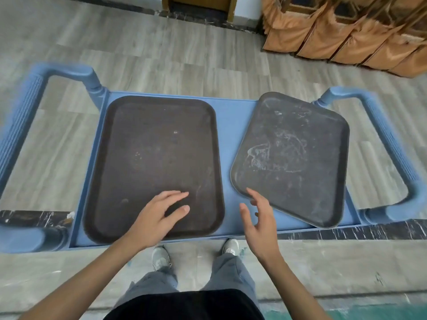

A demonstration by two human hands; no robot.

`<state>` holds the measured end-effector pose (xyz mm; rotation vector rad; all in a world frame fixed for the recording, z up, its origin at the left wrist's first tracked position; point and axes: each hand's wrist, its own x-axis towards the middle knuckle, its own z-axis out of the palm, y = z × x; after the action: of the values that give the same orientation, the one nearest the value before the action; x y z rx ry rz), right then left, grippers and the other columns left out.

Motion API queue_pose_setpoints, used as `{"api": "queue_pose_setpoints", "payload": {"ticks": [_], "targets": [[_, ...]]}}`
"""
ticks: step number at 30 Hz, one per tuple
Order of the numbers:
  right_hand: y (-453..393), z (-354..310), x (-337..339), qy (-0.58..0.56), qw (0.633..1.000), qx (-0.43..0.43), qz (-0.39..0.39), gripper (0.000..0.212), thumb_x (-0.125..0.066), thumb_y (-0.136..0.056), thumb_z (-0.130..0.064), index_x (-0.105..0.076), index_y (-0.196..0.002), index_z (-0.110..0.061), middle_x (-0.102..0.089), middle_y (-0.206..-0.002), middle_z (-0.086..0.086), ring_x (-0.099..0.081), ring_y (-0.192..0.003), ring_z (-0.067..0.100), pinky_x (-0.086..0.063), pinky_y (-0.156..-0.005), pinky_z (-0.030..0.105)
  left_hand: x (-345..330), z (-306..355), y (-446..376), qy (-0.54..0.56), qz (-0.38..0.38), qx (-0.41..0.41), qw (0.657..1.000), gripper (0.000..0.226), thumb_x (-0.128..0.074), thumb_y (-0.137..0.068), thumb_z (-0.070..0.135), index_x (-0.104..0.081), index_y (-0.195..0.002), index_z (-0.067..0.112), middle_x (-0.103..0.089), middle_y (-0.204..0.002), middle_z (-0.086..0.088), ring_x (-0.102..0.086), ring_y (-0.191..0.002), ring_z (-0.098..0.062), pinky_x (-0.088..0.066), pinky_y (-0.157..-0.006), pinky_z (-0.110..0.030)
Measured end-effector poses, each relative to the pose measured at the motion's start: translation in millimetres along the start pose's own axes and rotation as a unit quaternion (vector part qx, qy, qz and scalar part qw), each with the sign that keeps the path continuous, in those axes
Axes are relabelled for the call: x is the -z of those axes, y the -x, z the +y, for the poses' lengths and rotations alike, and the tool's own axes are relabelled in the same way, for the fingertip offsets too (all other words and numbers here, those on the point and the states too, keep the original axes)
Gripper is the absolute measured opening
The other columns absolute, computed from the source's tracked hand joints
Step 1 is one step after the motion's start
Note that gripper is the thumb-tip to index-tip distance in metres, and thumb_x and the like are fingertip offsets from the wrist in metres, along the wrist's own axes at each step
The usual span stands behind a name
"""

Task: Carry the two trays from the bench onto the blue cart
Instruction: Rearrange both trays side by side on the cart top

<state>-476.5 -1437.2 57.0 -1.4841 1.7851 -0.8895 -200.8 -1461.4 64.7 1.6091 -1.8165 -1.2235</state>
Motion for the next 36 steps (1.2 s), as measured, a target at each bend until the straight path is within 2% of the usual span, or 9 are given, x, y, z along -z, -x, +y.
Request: {"api": "queue_pose_setpoints", "payload": {"ticks": [3, 6, 12, 15, 19, 23, 31, 34, 36], "targets": [[-23, 14, 47, -0.055, 0.996, -0.052, 0.046, 0.039, -0.053, -0.105, -0.035, -0.053, -0.144, -0.031, -0.054, -0.141, -0.013, -0.050, -0.131, 0.007, -0.042, -0.112, 0.042, -10, 36, -46, 0.130, -0.019, 0.031, 0.991, 0.037, -0.053, -0.102, 0.036, -0.060, -0.138, 0.030, -0.056, -0.142, 0.014, -0.046, -0.132, 0.005, -0.029, -0.114, -0.023], [-50, 29, 93, -0.079, 0.989, -0.087, 0.091, 0.038, -0.050, -0.106, -0.038, -0.052, -0.144, -0.033, -0.053, -0.145, -0.014, -0.047, -0.132, -0.006, -0.037, -0.116, 0.036, -25, 73, -91, 0.221, -0.049, 0.087, 0.970, 0.040, -0.038, -0.106, 0.041, -0.057, -0.140, 0.034, -0.054, -0.145, 0.013, -0.047, -0.134, -0.004, -0.032, -0.117, -0.039], [-113, 75, 183, -0.169, 0.948, -0.202, 0.176, 0.040, -0.043, -0.108, -0.041, -0.054, -0.143, -0.026, -0.057, -0.147, -0.002, -0.051, -0.136, 0.020, -0.037, -0.118, 0.051, -56, 125, -182, 0.278, -0.015, 0.174, 0.944, 0.051, -0.029, -0.103, 0.051, -0.058, -0.138, 0.027, -0.054, -0.145, -0.003, -0.049, -0.130, -0.021, -0.032, -0.109, -0.048], [-143, 94, 220, -0.216, 0.930, -0.229, 0.188, 0.044, -0.039, -0.107, -0.044, -0.051, -0.146, -0.026, -0.053, -0.150, 0.000, -0.049, -0.137, 0.019, -0.036, -0.119, 0.049, -66, 137, -228, 0.282, 0.024, 0.207, 0.937, 0.060, -0.023, -0.102, 0.057, -0.056, -0.141, 0.024, -0.054, -0.146, -0.006, -0.050, -0.124, -0.022, -0.033, -0.104, -0.046], [-181, 114, 254, -0.247, 0.913, -0.282, 0.159, 0.060, -0.028, -0.105, -0.059, -0.037, -0.157, -0.031, -0.043, -0.158, 0.004, -0.045, -0.139, 0.023, -0.032, -0.118, 0.051, -84, 148, -269, 0.272, 0.029, 0.239, 0.932, 0.066, -0.020, -0.101, 0.062, -0.050, -0.146, 0.025, -0.048, -0.153, -0.006, -0.045, -0.136, -0.026, -0.029, -0.112, -0.050], [-205, 122, 269, -0.301, 0.900, -0.307, 0.068, 0.065, -0.023, -0.099, -0.072, -0.036, -0.155, -0.042, -0.055, -0.147, 0.004, -0.055, -0.129, 0.022, -0.044, -0.098, 0.048, -95, 151, -283, 0.290, 0.021, 0.269, 0.918, 0.074, -0.013, -0.098, 0.069, -0.051, -0.146, 0.028, -0.051, -0.151, -0.004, -0.045, -0.137, -0.024, -0.027, -0.114, -0.053], [-221, 133, 280, -0.348, 0.878, -0.327, 0.027, 0.068, -0.025, -0.091, -0.082, -0.047, -0.147, -0.051, -0.063, -0.135, 0.001, -0.060, -0.123, 0.026, -0.049, -0.079, 0.048, -83, 153, -282, 0.342, 0.014, 0.279, 0.897, 0.091, -0.013, -0.082, 0.089, -0.063, -0.133, 0.034, -0.065, -0.128, -0.006, -0.061, -0.100, -0.026, -0.042, -0.083, -0.049], [-226, 129, 284, -0.340, 0.883, -0.323, 0.012, 0.069, -0.024, -0.090, -0.084, -0.049, -0.145, -0.052, -0.062, -0.137, 0.002, -0.058, -0.124, 0.026, -0.048, -0.082, 0.050, -75, 155, -273, 0.346, 0.005, 0.277, 0.896, 0.097, -0.014, -0.076, 0.094, -0.067, -0.129, 0.033, -0.065, -0.125, -0.010, -0.058, -0.104, -0.031, -0.043, -0.085, -0.054], [-231, 126, 286, -0.339, 0.883, -0.325, 0.002, 0.069, -0.023, -0.089, -0.085, -0.051, -0.143, -0.052, -0.061, -0.139, 0.003, -0.056, -0.126, 0.028, -0.045, -0.092, 0.057, -71, 156, -263, 0.350, 0.006, 0.276, 0.895, 0.099, -0.014, -0.074, 0.096, -0.068, -0.129, 0.033, -0.064, -0.129, -0.009, -0.061, -0.108, -0.031, -0.045, -0.086, -0.057]]}}
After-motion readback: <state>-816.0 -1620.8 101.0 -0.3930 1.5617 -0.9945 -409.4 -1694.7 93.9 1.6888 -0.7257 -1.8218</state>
